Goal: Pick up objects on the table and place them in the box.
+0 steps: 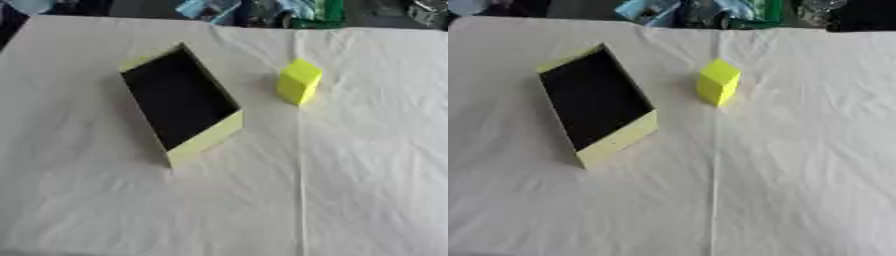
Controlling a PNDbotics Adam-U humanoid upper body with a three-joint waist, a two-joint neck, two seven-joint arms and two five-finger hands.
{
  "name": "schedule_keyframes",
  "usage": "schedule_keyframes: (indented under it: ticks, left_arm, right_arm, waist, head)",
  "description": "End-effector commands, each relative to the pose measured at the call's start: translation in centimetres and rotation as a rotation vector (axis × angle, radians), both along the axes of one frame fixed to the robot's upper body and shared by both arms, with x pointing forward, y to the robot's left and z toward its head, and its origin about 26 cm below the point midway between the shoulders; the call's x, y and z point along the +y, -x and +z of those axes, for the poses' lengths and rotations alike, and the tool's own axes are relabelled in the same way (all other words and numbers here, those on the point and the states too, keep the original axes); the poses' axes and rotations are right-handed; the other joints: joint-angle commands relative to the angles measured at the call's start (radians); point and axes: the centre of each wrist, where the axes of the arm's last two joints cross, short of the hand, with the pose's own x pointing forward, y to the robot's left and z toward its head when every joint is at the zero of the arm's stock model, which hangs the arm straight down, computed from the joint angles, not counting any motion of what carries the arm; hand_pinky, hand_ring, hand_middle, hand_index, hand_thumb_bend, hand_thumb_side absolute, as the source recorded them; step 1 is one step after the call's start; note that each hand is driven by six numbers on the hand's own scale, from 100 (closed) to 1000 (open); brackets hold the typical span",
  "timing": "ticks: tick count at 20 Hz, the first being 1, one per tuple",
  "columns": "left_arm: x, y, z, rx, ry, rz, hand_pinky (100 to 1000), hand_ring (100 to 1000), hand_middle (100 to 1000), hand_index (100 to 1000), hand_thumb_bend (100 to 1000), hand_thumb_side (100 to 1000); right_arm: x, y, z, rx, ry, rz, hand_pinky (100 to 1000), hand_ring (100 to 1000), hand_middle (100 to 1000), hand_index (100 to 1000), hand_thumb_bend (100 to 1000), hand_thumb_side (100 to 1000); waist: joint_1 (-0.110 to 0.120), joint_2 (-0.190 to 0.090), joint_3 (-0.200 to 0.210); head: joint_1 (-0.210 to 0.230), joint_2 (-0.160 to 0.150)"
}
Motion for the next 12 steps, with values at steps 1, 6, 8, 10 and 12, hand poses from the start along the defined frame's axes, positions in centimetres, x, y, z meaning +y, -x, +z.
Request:
schedule_keyframes:
  ticks: [1, 6, 8, 10, 12]
  left_arm:
    - [-0.28, 0.34, 1.10, -0.021, -0.038, -0.006, 680, 754, 762, 893, 100, 497]
    - [-0.44, 0.31, 1.24, -0.021, -0.047, -0.015, 679, 753, 762, 893, 100, 496]
    - [-0.51, 0.29, 1.26, -0.026, -0.050, -0.022, 678, 752, 762, 892, 100, 497]
    - [-0.54, 0.28, 1.25, -0.029, -0.054, -0.028, 678, 752, 762, 892, 100, 496]
    - [-0.56, 0.27, 1.20, -0.029, -0.057, -0.032, 677, 752, 762, 892, 100, 494]
  right_arm:
    - [-0.22, 0.16, 1.04, -0.018, 0.012, -0.017, 1000, 962, 911, 1000, 100, 1000]
    - [-0.21, -0.21, 1.12, 0.001, 0.021, -0.018, 1000, 968, 915, 1000, 100, 988]
    - [-0.21, -0.44, 1.11, 0.012, 0.014, -0.024, 1000, 970, 916, 1000, 100, 970]
    - [-0.08, -0.64, 1.11, 0.022, 0.014, -0.027, 1000, 972, 920, 1000, 100, 957]
    - [0.16, -0.77, 1.18, 0.031, 0.029, -0.021, 1000, 976, 924, 1000, 100, 939]
  waist:
    - [-0.011, -0.031, 0.002]
    - [-0.020, -0.026, 0.003]
    - [-0.025, -0.021, 0.003]
    - [-0.029, -0.017, 0.005]
    - [-0.033, -0.014, 0.006]
  head:
    - [-0.003, 0.012]
    - [-0.036, 0.023]
    - [-0.059, 0.016]
    - [-0.081, 0.010]
    - [-0.099, 0.006]
